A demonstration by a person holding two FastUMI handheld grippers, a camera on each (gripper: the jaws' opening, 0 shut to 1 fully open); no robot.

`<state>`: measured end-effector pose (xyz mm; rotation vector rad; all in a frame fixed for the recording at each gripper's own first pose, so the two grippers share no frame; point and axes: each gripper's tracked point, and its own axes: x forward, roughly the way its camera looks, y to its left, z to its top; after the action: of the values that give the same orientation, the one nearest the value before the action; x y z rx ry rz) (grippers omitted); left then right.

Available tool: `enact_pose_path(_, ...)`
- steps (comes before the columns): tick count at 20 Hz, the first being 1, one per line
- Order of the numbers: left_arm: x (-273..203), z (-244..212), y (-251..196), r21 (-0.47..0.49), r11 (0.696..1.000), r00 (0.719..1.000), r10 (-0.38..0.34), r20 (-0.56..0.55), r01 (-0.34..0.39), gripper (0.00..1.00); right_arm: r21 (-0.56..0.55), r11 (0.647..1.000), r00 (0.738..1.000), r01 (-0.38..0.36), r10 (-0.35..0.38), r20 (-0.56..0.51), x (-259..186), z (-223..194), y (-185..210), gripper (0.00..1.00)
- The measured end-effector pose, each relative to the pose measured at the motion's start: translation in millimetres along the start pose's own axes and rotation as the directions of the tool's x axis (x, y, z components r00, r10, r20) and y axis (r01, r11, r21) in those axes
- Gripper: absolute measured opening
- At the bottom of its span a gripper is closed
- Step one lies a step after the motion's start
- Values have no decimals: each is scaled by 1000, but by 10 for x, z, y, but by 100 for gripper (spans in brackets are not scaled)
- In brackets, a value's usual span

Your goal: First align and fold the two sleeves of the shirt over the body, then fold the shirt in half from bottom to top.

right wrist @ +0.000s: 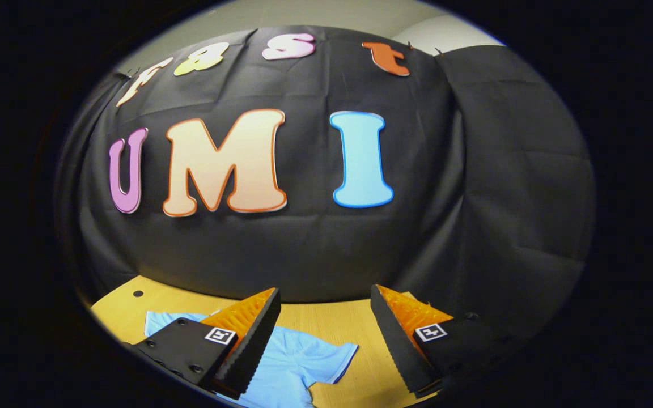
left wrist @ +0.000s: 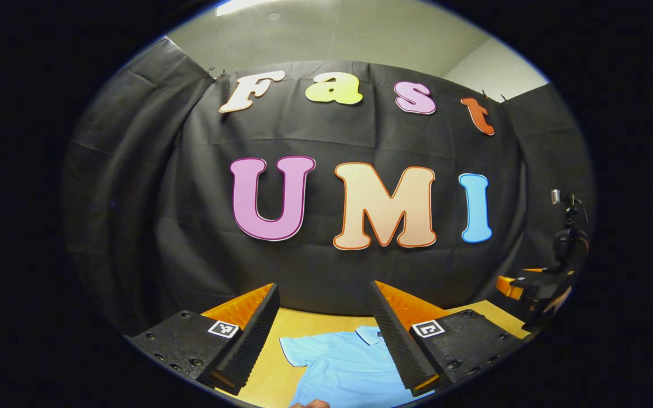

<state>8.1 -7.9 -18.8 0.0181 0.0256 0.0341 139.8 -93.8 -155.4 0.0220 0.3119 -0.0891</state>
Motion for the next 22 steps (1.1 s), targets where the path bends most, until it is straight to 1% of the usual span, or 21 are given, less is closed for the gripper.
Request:
enact_pose_path(6,113,-106,152,19,1000,999,4,-33,-3,95,-58,997,991,51,-58,-124,408,-580,-155,99)
enact_pose_path(9,175,-140,200,32,999,999,2,-43,-1,95,-71,996,979,54,-67,-195,560,-898,-187,99)
enact_pose_path(13,253,-191,265,46,999,999,-1,-54,4,94,-78,994,961,71,-89,-262,689,-1253,-206,99)
enact_pose_path(15,306,-217,315,47,999,998,2,-59,1,94,-81,994,947,78,-99,-305,741,-1459,-221,100)
enact_pose_path(17,340,-282,351,44,999,997,9,-73,-6,94,-58,996,931,73,-89,-353,791,-1662,-189,98)
enact_pose_path(18,341,-316,378,39,999,997,13,-81,-10,94,-45,996,920,77,-88,-382,799,-1782,-180,100)
enact_pose_path(19,349,-338,402,35,999,996,16,-88,-13,94,-42,995,909,86,-96,-405,817,-1905,-197,99)
enact_pose_path(22,370,-397,492,30,999,994,36,-99,-33,94,-59,993,881,105,-120,-457,849,-2175,-242,99)
